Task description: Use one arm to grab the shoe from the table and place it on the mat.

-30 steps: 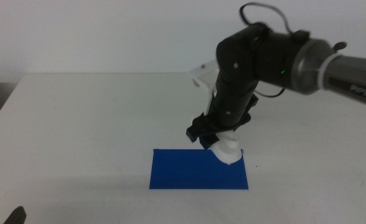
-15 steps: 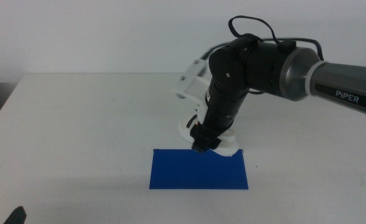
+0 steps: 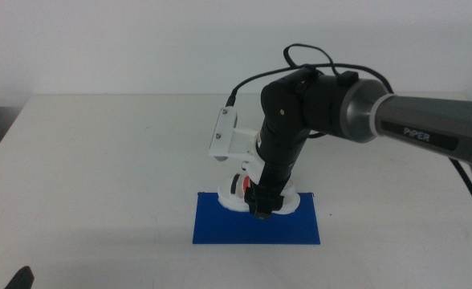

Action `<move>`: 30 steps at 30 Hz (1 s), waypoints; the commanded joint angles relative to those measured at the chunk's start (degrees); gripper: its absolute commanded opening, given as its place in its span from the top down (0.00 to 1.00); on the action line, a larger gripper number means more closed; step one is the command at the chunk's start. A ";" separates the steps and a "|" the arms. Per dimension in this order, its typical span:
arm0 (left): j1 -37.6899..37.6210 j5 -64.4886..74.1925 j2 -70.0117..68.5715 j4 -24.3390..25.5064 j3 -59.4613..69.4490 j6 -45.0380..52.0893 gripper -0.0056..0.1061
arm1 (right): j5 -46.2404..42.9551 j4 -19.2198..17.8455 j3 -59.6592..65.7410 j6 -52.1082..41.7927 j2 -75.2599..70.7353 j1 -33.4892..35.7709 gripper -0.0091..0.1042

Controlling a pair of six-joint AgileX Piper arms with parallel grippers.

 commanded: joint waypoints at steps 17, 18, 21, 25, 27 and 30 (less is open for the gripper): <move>-0.27 -4.59 -0.76 -0.45 0.40 -0.28 0.11 | -2.63 2.72 -1.86 -1.63 0.22 0.43 0.79; -0.27 -4.59 -0.76 -0.45 0.40 -0.28 0.11 | -2.59 2.72 -1.86 -1.63 0.29 0.43 0.75; -0.27 -4.59 -0.76 -0.45 0.40 -0.28 0.11 | -2.72 2.72 -1.86 -1.56 0.23 0.43 0.29; -0.27 -4.59 -0.76 -0.45 0.40 -0.28 0.11 | -2.64 3.14 -1.86 0.29 -0.30 0.43 0.16; -0.27 -4.59 -0.76 -0.45 0.40 -0.28 0.11 | -2.49 3.14 -1.86 1.64 -1.68 0.43 0.13; -0.27 -4.59 -0.76 -0.45 0.40 -0.28 0.11 | -1.25 3.18 -1.86 3.18 -5.71 0.38 0.12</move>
